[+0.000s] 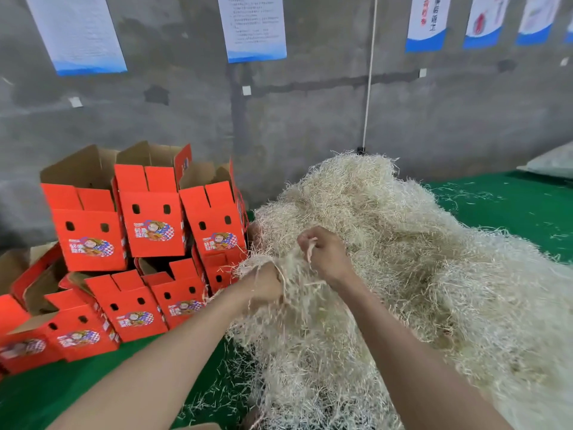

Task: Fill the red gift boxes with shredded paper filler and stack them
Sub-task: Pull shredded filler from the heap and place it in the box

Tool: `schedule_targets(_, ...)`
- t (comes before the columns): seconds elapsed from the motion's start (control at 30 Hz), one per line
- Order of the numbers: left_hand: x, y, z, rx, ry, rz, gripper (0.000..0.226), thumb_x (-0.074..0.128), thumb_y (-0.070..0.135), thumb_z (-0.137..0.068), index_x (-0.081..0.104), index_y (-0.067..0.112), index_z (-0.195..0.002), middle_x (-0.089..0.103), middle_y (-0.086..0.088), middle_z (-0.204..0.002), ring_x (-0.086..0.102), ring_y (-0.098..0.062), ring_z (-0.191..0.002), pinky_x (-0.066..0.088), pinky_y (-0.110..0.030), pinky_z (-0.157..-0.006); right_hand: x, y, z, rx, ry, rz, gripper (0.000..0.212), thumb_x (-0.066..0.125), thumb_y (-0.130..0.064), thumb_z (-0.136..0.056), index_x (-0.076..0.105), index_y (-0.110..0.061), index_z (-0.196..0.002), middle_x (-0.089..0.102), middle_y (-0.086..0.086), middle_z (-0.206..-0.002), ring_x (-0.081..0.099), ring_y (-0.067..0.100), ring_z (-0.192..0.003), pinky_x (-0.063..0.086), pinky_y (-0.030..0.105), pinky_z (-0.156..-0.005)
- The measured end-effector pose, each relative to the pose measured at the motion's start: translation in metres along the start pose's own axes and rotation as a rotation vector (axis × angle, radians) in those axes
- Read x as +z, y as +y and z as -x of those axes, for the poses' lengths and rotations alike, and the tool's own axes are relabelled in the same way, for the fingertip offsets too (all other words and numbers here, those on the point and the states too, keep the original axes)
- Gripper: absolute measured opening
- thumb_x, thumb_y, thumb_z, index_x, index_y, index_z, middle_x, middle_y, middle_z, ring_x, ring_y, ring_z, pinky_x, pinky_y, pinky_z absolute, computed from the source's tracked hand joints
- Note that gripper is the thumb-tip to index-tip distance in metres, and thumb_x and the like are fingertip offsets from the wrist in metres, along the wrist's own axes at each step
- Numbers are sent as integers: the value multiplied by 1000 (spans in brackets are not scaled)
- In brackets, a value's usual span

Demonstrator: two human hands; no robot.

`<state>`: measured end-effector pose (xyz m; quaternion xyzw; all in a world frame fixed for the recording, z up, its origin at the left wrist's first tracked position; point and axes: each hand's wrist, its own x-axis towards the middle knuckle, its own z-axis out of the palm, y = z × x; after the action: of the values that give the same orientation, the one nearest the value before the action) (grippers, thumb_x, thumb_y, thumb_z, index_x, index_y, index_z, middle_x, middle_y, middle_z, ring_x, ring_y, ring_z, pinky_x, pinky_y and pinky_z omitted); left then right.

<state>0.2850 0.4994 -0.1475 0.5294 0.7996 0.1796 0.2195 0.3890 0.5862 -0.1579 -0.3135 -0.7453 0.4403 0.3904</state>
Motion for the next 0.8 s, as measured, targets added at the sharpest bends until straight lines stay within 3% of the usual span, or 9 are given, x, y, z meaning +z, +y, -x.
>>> schedule_targets(0.1, -19, -15, -2, -170, 476, 530, 15, 51, -3, -88, 57, 7, -80, 53, -5, -74, 52, -17, -71, 40, -24, -55, -13, 35, 11, 217, -111, -104, 29, 57, -9, -88, 51, -12, -116, 60, 4, -101, 60, 2, -75, 50, 20, -64)
schedule_targets(0.2, -45, -36, 5, -309, 517, 779, 26, 50, 4, -91, 46, 13, -66, 47, -2, -68, 46, -16, -61, 39, -23, -57, -27, 75, 30, 416, -354, 210, 40, 61, -11, -86, 51, -5, -125, 54, 8, -127, 57, 20, -107, 50, 31, -89)
schedule_targets(0.27, -55, -48, 9, -353, 514, 770, 30, 49, 9, -92, 41, 17, -64, 44, 0, -67, 43, -12, -57, 41, -25, -67, -32, 92, 38, 414, -368, 373, 36, 59, -3, -84, 57, -1, -120, 55, 11, -129, 58, 24, -108, 51, 33, -91)
schedule_targets(0.37, -71, -62, 24, -357, 547, 780, 30, 48, 7, -92, 42, 16, -64, 44, -1, -66, 43, -12, -55, 42, -24, -58, -42, 80, 30, 382, -246, 265, 40, 55, 7, -83, 54, -2, -122, 54, 14, -129, 54, 26, -115, 47, 34, -95)
schedule_targets(0.5, -88, -81, 56, -295, 576, 815, 20, 49, 0, -88, 50, 6, -70, 58, -12, -71, 53, -19, -58, 41, -23, -55, -34, 21, 16, 131, -63, 493, 38, 58, -5, -87, 55, -12, -125, 56, 8, -129, 58, 20, -109, 48, 33, -94)
schedule_targets(0.57, -93, -88, 75, -284, 592, 804, 7, 49, -4, -87, 56, -3, -85, 67, -18, -85, 57, -20, -69, 42, -25, -60, -17, -18, 25, 15, -19, 394, 43, 61, -14, -87, 51, -21, -128, 57, 4, -128, 59, 15, -101, 51, 31, -85)
schedule_targets(0.67, -93, -100, 111, -267, 616, 633, 30, 50, -2, -90, 49, -10, -119, 58, -21, -102, 56, -32, -87, 41, -27, -64, 18, -73, 60, 18, -397, -111, 73, 71, -25, -78, 32, -44, -136, 42, -8, -137, 56, 10, -110, 50, 27, -84)
schedule_targets(0.73, -93, -107, 142, -230, 655, 428, 38, 52, -1, -91, 43, -13, -125, 52, -29, -122, 51, -40, -111, 39, -31, -78, 44, -99, 89, 6, -596, -142, 97, 77, -37, -66, 16, -53, -139, 27, -13, -145, 43, 12, -127, 43, 35, -99)
schedule_targets(0.8, -90, -111, 175, -115, 711, 282, 36, 52, -6, -90, 46, -14, -124, 47, -34, -129, 45, -40, -122, 31, -26, -89, 69, -112, 115, 63, -647, -59, 111, 79, -49, -57, 11, -41, -144, 21, -3, -152, 34, 17, -133, 31, 38, -109)
